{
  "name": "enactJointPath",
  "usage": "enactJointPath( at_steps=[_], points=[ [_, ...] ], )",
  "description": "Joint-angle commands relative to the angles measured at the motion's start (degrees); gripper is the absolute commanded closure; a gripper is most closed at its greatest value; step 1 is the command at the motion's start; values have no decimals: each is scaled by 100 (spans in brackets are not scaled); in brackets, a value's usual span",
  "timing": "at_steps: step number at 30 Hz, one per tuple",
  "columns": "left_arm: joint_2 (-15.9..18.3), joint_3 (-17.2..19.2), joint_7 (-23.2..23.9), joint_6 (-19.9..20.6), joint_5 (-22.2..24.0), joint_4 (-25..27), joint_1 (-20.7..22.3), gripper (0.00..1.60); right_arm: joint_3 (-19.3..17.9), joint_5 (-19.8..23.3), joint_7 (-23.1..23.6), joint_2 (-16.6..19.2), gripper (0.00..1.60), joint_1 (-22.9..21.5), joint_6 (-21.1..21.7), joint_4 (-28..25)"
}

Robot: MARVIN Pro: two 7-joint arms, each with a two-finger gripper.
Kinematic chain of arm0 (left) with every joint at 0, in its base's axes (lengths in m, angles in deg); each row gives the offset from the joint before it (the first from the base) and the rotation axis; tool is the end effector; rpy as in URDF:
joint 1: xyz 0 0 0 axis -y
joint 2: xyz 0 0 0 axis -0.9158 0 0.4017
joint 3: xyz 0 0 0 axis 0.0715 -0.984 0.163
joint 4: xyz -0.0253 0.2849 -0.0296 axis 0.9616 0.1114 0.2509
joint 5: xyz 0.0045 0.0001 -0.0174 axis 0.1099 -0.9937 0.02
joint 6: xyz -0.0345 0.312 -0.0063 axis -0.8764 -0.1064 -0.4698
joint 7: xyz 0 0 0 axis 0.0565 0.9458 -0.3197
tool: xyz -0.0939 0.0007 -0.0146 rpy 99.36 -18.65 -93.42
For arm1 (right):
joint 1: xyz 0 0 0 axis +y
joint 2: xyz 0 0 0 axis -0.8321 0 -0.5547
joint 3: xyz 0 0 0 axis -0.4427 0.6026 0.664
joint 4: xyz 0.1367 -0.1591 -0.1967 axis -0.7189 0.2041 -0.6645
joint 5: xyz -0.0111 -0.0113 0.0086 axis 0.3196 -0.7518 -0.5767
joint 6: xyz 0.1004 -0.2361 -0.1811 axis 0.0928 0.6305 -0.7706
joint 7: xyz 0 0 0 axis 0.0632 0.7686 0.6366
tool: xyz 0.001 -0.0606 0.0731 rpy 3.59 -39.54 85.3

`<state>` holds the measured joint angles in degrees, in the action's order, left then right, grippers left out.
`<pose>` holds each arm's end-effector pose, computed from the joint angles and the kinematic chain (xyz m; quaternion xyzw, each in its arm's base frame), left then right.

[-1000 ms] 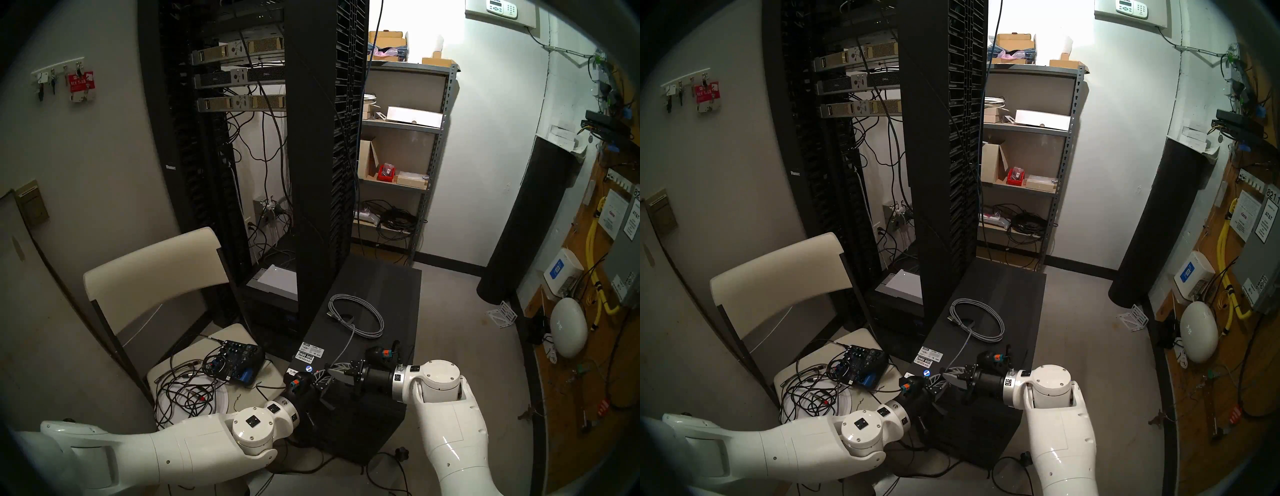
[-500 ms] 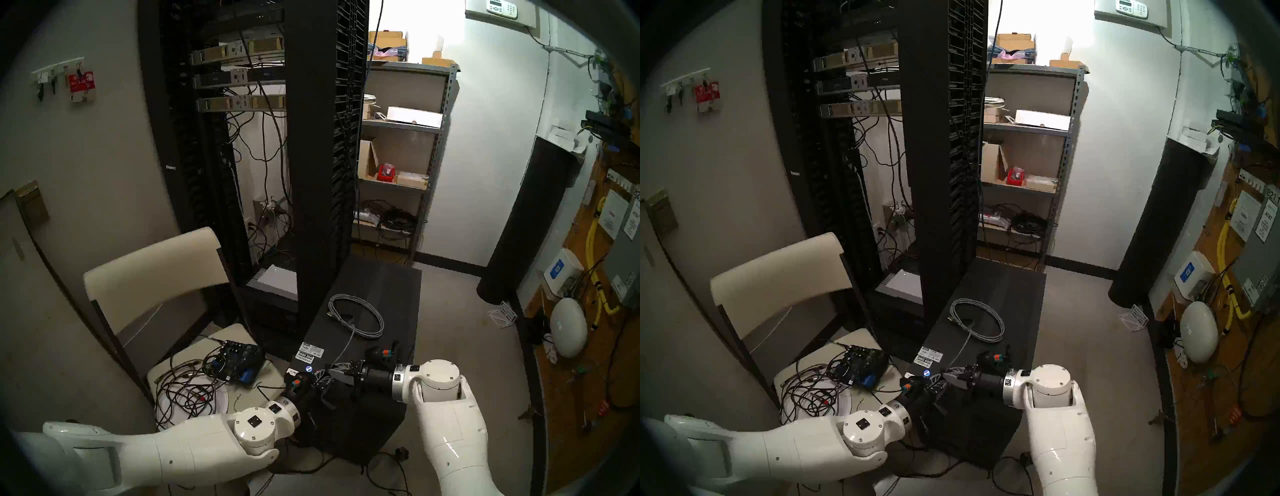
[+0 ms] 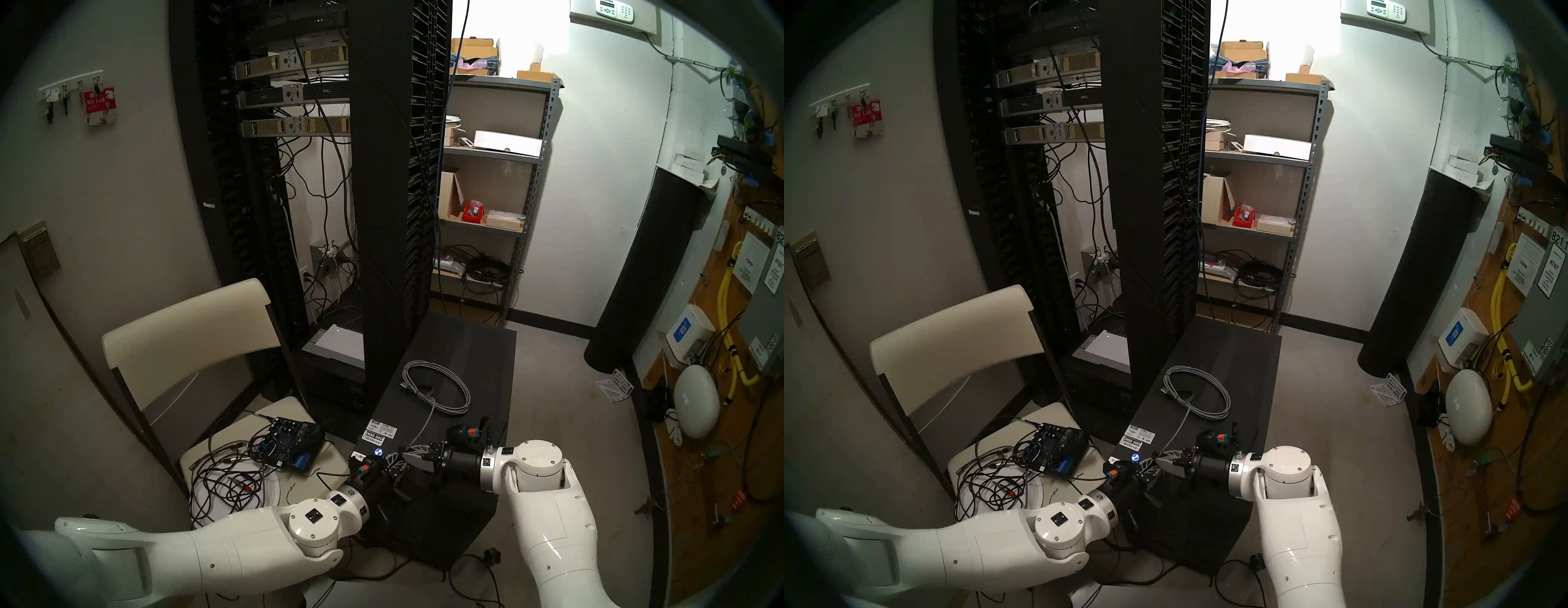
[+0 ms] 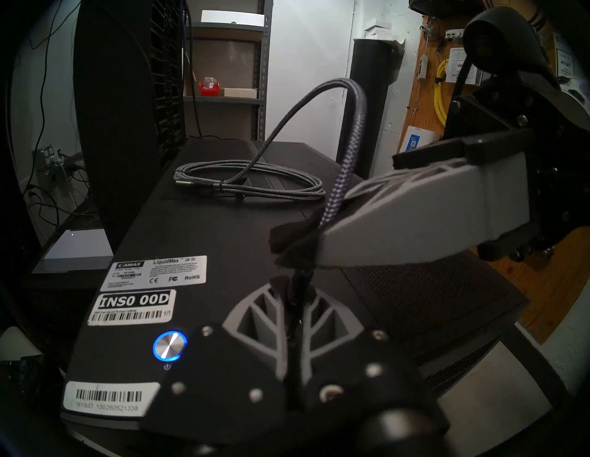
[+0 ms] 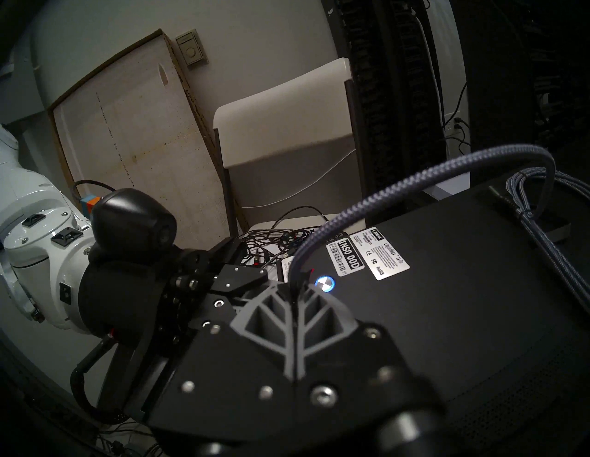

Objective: Insert the cable into the workstation's USB slot

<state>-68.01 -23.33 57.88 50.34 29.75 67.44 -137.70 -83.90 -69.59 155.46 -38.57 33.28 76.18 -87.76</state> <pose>0.3057 -0.1131 -0.4621 0.7727 -0.2351 0.5470 0.2202 0.3519 0.0444 -0.4127 -0.7427 -0.3361 -0.4271 0.3911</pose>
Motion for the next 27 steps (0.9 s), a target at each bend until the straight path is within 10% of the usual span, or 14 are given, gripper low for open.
enactJointPath(
  at_steps=[1, 27],
  points=[
    [-4, 30, 10, 21, -3, -6, 64, 160, 22, 96, 118, -47, 160, -95, 16, -93],
    [23, -1, 61, 100, -5, -43, 38, 160, 0, 63, 109, -54, 160, -100, 74, -75]
  ],
)
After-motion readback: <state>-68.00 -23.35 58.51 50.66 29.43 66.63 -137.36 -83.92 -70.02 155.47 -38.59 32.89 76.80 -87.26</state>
